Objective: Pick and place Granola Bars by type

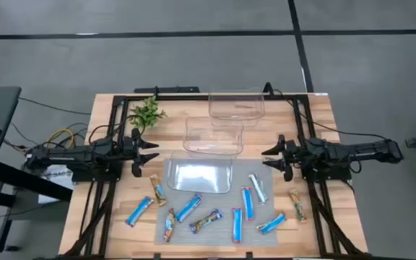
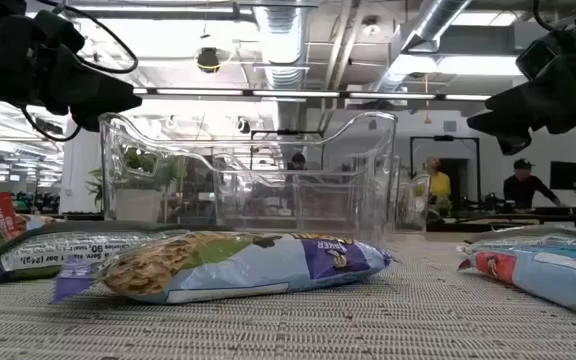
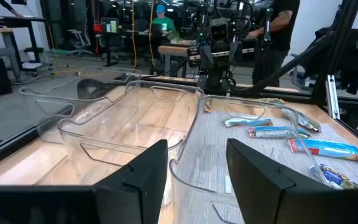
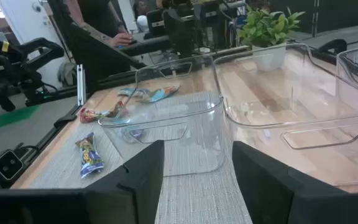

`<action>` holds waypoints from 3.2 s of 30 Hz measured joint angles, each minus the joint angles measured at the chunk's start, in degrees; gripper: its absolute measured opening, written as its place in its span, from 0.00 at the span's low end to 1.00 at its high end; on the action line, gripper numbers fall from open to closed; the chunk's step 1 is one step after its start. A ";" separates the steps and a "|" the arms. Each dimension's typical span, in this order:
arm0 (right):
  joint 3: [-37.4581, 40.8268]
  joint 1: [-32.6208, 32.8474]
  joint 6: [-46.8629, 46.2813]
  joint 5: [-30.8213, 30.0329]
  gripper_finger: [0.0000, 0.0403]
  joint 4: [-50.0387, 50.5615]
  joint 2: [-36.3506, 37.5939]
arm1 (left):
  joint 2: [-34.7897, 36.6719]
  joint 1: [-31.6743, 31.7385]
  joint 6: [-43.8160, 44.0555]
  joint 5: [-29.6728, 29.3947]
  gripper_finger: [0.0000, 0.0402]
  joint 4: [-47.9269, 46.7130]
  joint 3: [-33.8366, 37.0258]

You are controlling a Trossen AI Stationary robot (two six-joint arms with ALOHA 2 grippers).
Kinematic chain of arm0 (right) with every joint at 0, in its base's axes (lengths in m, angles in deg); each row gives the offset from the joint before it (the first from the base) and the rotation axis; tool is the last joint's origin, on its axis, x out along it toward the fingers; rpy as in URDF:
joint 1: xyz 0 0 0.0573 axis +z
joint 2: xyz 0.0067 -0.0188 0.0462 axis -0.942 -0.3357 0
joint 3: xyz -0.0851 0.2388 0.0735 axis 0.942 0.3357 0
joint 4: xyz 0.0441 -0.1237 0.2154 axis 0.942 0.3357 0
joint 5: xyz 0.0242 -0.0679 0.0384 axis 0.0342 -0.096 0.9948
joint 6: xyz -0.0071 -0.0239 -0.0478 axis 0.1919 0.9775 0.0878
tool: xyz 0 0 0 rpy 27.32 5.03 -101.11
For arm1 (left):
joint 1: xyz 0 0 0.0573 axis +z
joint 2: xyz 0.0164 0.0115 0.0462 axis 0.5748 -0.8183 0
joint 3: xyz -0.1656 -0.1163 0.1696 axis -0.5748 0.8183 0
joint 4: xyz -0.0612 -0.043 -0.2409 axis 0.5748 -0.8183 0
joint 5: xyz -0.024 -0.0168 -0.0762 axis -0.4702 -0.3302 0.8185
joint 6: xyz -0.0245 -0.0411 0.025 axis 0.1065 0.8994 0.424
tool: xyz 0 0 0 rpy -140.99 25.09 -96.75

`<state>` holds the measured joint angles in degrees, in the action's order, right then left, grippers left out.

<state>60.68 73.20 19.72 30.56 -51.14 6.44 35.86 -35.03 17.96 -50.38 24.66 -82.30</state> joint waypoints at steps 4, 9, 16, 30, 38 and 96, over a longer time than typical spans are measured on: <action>0.00 -0.01 0.00 0.01 0.46 -0.01 0.00 | 0.00 0.00 0.00 0.00 0.39 0.00 0.01; 0.00 -0.02 0.00 0.02 0.46 0.00 0.00 | 0.00 0.00 0.00 0.00 0.39 0.00 0.02; 0.02 0.00 0.00 0.00 0.46 -0.02 0.00 | 0.00 0.00 0.01 0.00 0.39 0.00 0.00; 0.02 0.00 0.00 0.02 0.46 0.00 0.00 | 0.00 0.00 0.00 0.00 0.39 0.02 0.02; 0.00 -0.02 0.00 0.02 0.46 -0.02 0.02 | 0.00 0.00 0.00 0.00 0.39 0.00 0.02; 0.02 -0.01 0.00 0.01 0.46 -0.01 0.00 | -45.71 -11.54 52.35 7.88 0.39 -49.33 -43.75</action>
<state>60.70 73.18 19.72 30.57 -51.15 6.44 -9.85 -46.56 70.31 -42.51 -24.66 -126.05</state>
